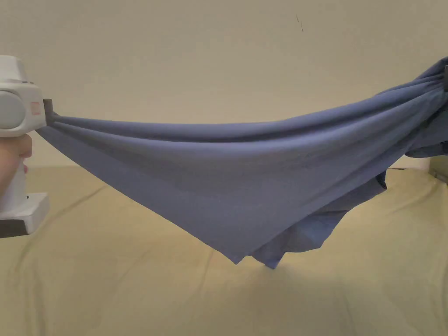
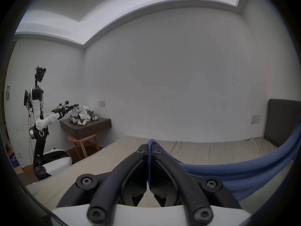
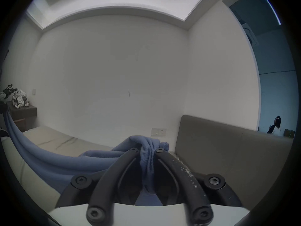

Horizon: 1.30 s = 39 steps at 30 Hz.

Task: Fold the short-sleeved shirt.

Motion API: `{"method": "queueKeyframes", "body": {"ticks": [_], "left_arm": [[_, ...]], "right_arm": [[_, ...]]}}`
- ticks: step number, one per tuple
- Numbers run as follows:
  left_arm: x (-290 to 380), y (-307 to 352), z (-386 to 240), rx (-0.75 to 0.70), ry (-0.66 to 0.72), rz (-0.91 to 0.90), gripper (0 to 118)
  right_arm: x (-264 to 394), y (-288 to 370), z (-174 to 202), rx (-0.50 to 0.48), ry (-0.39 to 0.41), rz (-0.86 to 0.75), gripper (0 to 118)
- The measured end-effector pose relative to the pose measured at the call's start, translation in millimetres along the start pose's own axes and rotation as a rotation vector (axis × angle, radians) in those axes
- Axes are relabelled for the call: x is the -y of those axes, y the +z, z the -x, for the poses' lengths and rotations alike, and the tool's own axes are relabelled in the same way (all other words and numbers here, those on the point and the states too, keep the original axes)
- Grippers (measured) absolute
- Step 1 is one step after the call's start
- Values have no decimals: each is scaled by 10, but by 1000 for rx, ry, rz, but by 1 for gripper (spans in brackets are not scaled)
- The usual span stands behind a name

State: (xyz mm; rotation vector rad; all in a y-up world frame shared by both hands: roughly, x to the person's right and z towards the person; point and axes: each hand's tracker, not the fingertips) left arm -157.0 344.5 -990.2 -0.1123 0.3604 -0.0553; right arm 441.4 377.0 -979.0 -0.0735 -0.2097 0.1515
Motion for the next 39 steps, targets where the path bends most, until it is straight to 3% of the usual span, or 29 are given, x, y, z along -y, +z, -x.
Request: {"method": "queueKeyframes", "body": {"ticks": [7,14,20,25,31,35,39], "left_arm": [[1187,26,-92,38,16,180,1],[2290,938,117,104,2,296,1],[2510,2117,503,209,-60,339,1],[2404,3116,941,256,-64,302,1],[2449,3987,1431,296,-118,350,1],[2629,4267,1639,321,-97,452,1],[2973,4277,1732,276,-74,532,1]], "right_arm": [[1281,188,162,-65,37,134,14],[2247,1199,159,-123,28,215,14],[2640,2513,-98,-155,6,251,14],[2738,3522,-525,-157,-74,264,14],[2833,4605,-870,-191,-34,329,14],[3032,4929,-901,-205,24,413,14],[3339,4898,-971,-185,27,465,14]]}}
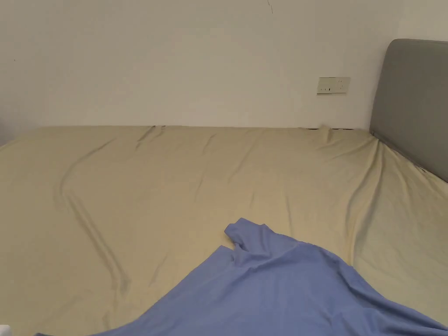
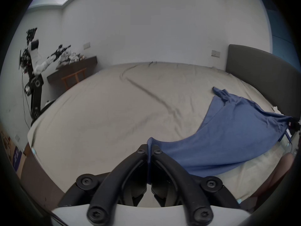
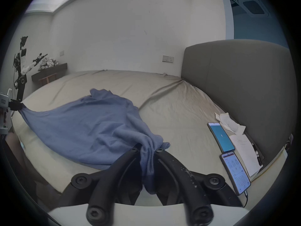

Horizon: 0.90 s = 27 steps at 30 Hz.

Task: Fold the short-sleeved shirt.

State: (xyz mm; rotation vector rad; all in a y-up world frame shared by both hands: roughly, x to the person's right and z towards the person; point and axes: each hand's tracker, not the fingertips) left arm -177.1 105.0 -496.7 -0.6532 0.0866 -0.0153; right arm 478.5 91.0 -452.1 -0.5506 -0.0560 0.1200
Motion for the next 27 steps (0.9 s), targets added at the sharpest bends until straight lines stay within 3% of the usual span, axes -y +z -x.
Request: {"method": "queueKeyframes", "body": {"ticks": [2,4,6,7,8,9,10,11,14,15,16,18,19,20,22,24,26,27], "left_arm": [[121,-12,7,-4,42,1,1],[177,19,32,-11,30,-35,4],[138,41,35,-22,55,-52,17],[97,65,23,-35,44,-43,56],[82,121,8,-38,37,-38,93],[63,213,-6,-35,34,-47,118],[40,406,-49,-21,24,-144,115],[12,577,-120,-33,11,-170,112],[-94,1191,-405,-47,45,-226,118],[-105,1387,-493,-47,79,-246,114],[-51,1334,-395,-23,115,-287,90],[20,1473,-520,13,176,-313,11],[60,1472,-600,4,164,-275,1],[186,1369,-535,1,177,-268,0],[317,1234,-506,44,156,-235,0],[413,1110,-591,-19,103,-184,0],[487,939,-519,-2,155,-146,0],[496,808,-451,-26,202,-111,9]], "right_arm": [[114,-57,9,24,36,12,14],[190,-123,20,28,4,45,14],[245,-155,5,13,-10,57,14],[233,-157,17,22,-15,63,20],[218,-133,24,34,-25,63,36],[181,-73,23,39,-41,43,63],[165,27,2,41,-70,2,104],[109,118,23,38,-84,-25,118],[-162,576,320,47,-5,-152,118],[-261,721,458,63,31,-167,116],[-333,830,592,13,54,-190,88],[-419,939,858,-48,29,-255,19],[-446,943,1008,-69,12,-262,2],[-464,968,1125,-100,3,-264,2],[-491,893,1367,-265,35,-231,2],[-478,846,1640,-304,55,-222,2],[-428,707,1831,-382,80,-181,2],[-405,681,1932,-409,100,-171,2]]}}
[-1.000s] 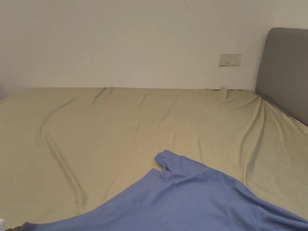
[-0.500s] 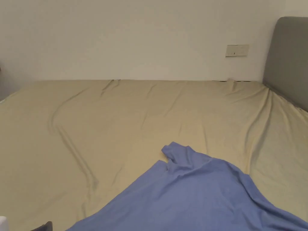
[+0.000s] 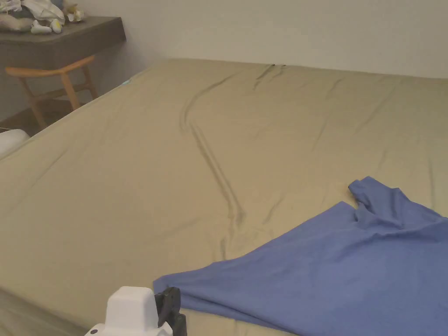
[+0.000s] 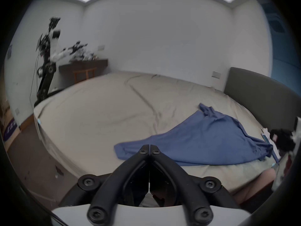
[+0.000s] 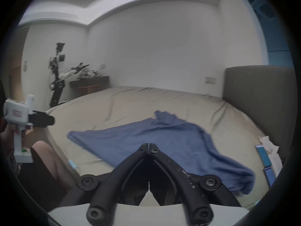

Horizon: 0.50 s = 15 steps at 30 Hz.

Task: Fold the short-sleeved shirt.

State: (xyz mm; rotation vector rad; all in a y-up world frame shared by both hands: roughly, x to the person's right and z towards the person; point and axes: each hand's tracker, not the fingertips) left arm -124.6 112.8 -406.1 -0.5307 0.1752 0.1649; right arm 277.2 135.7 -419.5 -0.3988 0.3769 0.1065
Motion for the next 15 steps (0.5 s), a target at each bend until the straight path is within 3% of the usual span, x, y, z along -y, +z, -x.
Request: {"method": "queueKeyframes", "body": {"ticks": [2,3,4,6,8,11,12,14,15], "left_arm": [[-14,-259,92,-40,57,75,93],[2,-411,176,-60,94,96,115],[14,-552,268,-86,127,109,117],[-52,-752,373,-110,145,101,107],[-38,-1010,434,-178,156,132,105],[58,-1410,544,-137,218,223,92],[130,-1508,502,-125,220,281,82],[148,-1514,345,-193,9,158,71],[163,-1490,245,-110,-52,190,44]], "right_arm": [[32,-70,142,-37,20,8,2],[62,-153,162,-68,21,30,2],[75,-202,203,-87,28,51,2],[89,-257,264,-81,54,64,2],[106,-344,249,-82,62,76,2],[116,-460,197,-69,45,102,2],[112,-485,179,-58,42,106,2],[88,-517,140,-38,43,115,2],[89,-549,113,-32,43,121,2]]}}
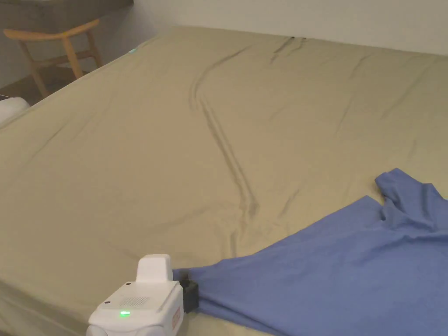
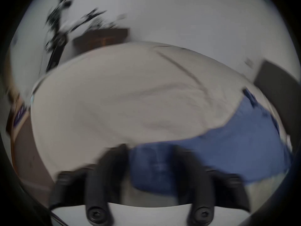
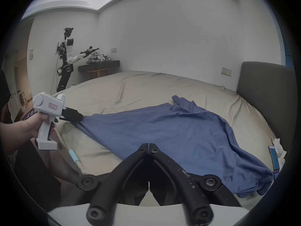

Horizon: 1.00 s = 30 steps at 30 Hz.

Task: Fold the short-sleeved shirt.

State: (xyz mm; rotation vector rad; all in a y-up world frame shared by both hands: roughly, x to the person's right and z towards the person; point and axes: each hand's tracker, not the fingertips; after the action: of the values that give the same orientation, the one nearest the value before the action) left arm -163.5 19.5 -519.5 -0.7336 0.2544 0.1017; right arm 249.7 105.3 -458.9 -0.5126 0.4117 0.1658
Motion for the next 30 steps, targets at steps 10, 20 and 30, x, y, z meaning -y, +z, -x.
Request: {"method": "queueKeyframes", "body": {"ticks": [10,20,30], "left_arm": [[167,491,-117,60,71,-150,2],[-41,637,-160,78,52,-165,2],[-185,662,-127,94,41,-136,2]], "right_arm": [[-436,-803,-876,79,68,66,17],[-1310,-3030,-2417,167,52,273,101],[-898,-2901,-2391,22,-19,413,5]]}}
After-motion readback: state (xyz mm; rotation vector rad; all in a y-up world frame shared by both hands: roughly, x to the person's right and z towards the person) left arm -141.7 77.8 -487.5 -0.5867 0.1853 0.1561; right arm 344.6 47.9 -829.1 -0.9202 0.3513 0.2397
